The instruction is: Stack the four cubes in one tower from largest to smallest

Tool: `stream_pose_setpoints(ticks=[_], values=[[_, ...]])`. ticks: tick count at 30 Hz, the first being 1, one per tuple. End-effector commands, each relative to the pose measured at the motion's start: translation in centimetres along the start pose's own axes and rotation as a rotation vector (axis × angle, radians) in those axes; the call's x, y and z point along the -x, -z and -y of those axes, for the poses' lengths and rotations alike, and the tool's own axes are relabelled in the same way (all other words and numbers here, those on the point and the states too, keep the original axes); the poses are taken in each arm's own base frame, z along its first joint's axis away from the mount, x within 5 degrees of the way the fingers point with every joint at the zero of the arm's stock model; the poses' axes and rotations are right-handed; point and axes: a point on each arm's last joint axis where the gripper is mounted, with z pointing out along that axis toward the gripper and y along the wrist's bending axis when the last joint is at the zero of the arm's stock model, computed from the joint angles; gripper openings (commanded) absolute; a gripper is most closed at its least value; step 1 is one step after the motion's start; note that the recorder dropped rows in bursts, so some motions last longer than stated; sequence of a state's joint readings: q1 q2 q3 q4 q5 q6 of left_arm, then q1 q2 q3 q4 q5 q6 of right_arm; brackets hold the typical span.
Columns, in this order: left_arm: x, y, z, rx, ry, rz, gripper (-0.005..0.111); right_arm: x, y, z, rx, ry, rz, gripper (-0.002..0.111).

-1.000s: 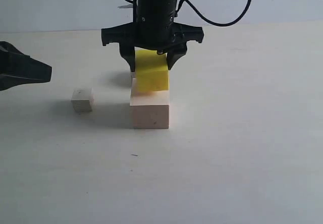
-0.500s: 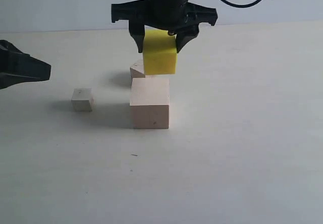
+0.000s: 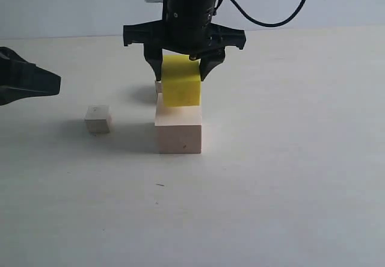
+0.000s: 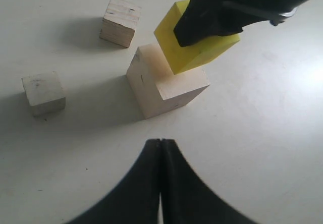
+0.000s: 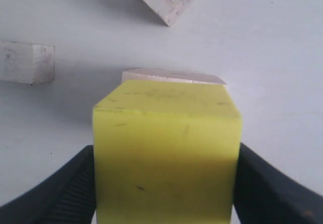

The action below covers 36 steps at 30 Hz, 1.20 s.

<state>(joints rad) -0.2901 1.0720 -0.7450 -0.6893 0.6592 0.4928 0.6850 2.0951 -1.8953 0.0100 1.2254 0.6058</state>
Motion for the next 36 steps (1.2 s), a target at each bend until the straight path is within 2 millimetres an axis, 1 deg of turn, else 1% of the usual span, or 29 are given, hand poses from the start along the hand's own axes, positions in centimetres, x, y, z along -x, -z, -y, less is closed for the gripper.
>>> stream_pose_setpoints(ticks=[1,7,14,16,20,22,29,36], values=[[0.0,0.2,0.0,0.002,0.003,0.008,0.000,0.0,0.1,-0.2,0.019,-0.004,-0.001,0.000],[0.0,0.2,0.0,0.002,0.003,0.008,0.000,-0.5,0.0,-1.0,0.012,0.017,0.000,0.000],[0.0,0.2,0.0,0.002,0.003,0.008,0.000,-0.5,0.0,-0.9,0.001,0.011,0.008,0.000],[-0.1,0.2,0.0,0.001,0.003,0.007,0.000,-0.7,-0.4,-0.7,-0.009,0.002,-0.006,0.000],[-0.1,0.2,0.0,0.001,0.003,0.007,0.000,-1.6,-2.1,0.1,-0.066,0.009,-0.056,0.000],[-0.1,0.2,0.0,0.001,0.003,0.007,0.000,-1.8,-2.5,0.3,-0.075,0.011,-0.067,0.000],[0.0,0.2,0.0,0.003,0.003,0.010,0.000,-1.8,-0.8,0.3,-0.049,0.009,-0.038,0.000],[0.0,0.2,0.0,0.003,0.003,0.010,0.000,-2.0,-0.7,-0.1,-0.008,-0.008,-0.052,0.000]])
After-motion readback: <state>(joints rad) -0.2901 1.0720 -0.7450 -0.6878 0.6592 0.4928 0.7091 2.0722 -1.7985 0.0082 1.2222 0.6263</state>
